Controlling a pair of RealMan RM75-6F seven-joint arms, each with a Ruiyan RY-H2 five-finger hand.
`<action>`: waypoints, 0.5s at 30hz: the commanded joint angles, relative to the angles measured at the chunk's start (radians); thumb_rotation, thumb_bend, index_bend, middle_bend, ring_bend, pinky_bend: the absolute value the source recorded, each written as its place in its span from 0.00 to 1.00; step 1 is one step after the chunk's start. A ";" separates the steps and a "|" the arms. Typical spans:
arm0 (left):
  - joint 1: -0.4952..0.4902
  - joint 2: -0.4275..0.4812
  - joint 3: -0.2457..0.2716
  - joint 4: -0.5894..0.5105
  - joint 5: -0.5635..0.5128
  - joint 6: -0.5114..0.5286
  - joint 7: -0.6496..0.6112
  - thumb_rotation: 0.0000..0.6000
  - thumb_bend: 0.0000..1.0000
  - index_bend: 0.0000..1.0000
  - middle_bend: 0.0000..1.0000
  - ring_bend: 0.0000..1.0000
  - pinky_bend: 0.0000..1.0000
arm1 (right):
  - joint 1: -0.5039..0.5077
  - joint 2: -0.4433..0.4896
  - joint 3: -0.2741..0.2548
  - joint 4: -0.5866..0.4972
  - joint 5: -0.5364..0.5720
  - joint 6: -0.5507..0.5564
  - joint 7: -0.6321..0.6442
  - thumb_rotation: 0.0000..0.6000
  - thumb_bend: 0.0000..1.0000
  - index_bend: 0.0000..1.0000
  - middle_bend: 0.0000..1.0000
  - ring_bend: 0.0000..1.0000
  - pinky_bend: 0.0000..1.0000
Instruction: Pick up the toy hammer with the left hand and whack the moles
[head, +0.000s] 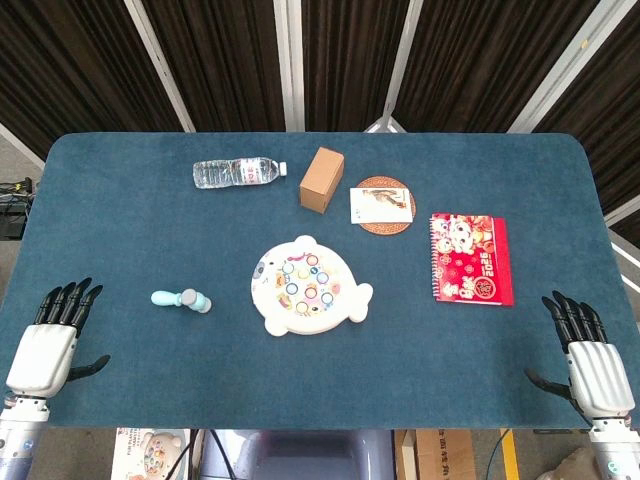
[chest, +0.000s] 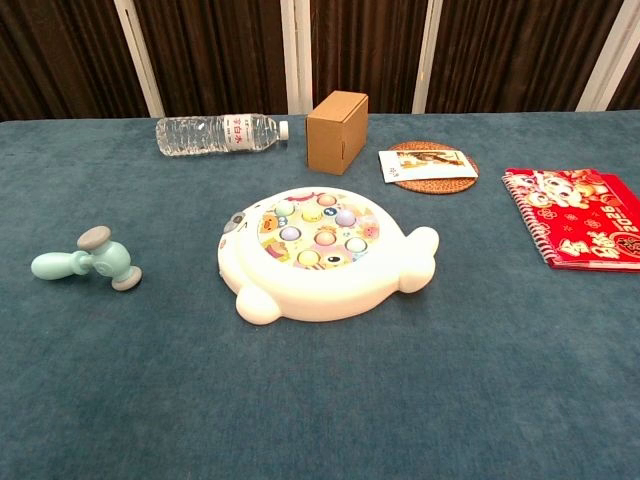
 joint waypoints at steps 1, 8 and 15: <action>0.000 0.001 0.001 -0.001 0.001 0.000 0.000 1.00 0.02 0.00 0.00 0.00 0.00 | 0.000 0.000 -0.001 0.000 0.000 -0.001 0.001 1.00 0.16 0.00 0.00 0.00 0.00; 0.000 0.003 0.002 -0.002 0.000 -0.003 0.000 1.00 0.02 0.00 0.00 0.00 0.00 | 0.000 0.004 -0.004 -0.004 0.000 -0.006 0.002 1.00 0.16 0.00 0.00 0.00 0.00; -0.005 0.006 0.005 -0.006 -0.008 -0.021 0.003 1.00 0.02 0.00 0.00 0.00 0.00 | 0.002 0.004 -0.005 -0.007 0.004 -0.016 -0.004 1.00 0.16 0.00 0.00 0.00 0.00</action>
